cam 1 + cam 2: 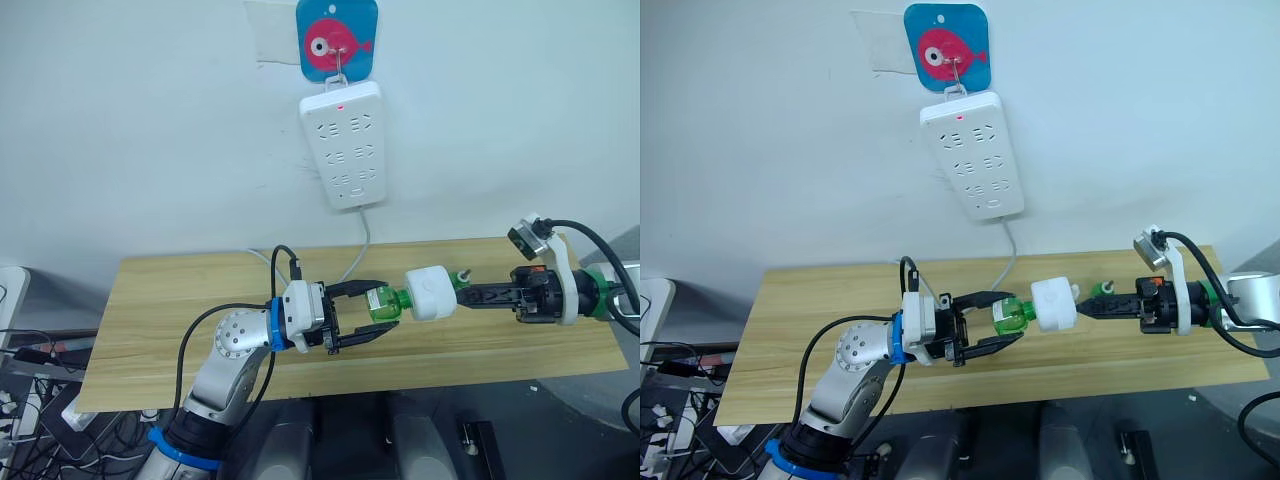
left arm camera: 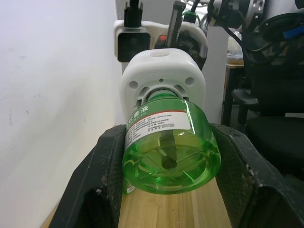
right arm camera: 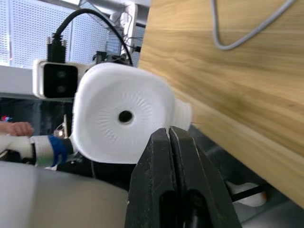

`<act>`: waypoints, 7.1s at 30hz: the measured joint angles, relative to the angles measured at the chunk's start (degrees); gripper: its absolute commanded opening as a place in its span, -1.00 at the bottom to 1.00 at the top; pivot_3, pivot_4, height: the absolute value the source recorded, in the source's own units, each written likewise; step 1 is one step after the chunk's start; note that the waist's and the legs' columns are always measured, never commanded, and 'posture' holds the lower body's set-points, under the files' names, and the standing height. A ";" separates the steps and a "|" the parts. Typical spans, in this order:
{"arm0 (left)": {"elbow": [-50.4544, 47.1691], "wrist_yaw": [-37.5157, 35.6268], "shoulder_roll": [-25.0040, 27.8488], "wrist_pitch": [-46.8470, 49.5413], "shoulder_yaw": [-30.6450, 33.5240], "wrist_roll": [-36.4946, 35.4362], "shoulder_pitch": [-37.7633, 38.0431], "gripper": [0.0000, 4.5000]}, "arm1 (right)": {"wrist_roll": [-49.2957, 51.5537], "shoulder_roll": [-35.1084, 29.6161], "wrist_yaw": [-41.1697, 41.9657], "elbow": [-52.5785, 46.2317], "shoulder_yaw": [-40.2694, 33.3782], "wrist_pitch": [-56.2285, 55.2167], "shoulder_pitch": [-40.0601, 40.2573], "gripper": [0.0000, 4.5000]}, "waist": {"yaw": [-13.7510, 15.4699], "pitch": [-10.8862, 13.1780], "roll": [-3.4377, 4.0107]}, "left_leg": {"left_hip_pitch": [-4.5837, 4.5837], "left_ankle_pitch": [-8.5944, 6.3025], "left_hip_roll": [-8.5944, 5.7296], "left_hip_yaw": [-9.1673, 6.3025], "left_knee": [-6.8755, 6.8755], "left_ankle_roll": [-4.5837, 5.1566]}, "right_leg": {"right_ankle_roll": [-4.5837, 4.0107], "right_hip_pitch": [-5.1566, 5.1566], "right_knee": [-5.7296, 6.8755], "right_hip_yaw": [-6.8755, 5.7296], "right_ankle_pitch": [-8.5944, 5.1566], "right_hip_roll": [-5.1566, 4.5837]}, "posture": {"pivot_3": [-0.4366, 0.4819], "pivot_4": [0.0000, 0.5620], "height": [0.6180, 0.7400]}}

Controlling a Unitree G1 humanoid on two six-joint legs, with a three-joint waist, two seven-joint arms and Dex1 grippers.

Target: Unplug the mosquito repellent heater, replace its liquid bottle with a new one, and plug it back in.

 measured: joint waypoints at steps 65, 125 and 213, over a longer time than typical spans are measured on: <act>-0.57 -0.34 -0.16 0.09 1.88 -0.82 -0.24 0.00 | -12.43 19.48 0.09 2.49 -1.83 5.05 -2.13 -0.98 | -0.07 0.00 0.00 | 0.01 0.00 -0.01 -0.03 0.03 -0.01 | -0.01 -0.01 0.06 0.01 0.04 0.01 | -0.23 0.06 1.00; 0.79 0.12 -0.02 2.51 0.46 0.67 0.30 0.00 | 14.68 5.99 -6.55 -7.59 7.55 -10.15 -6.87 -0.98 | -0.06 0.00 0.00 | -0.01 0.00 0.01 -0.02 0.03 0.00 | 0.00 0.00 -0.03 0.02 0.04 0.00 | -0.25 0.04 1.00; -7.30 -2.40 0.96 19.06 2.26 -11.19 1.00 0.00 | -12.65 8.88 11.68 -17.47 -3.34 -4.35 -0.55 0.97 | -0.08 -0.10 0.07 | 0.01 0.01 0.00 0.00 0.09 -0.01 | 0.02 0.01 0.03 0.00 0.06 0.02 | -0.29 0.00 1.00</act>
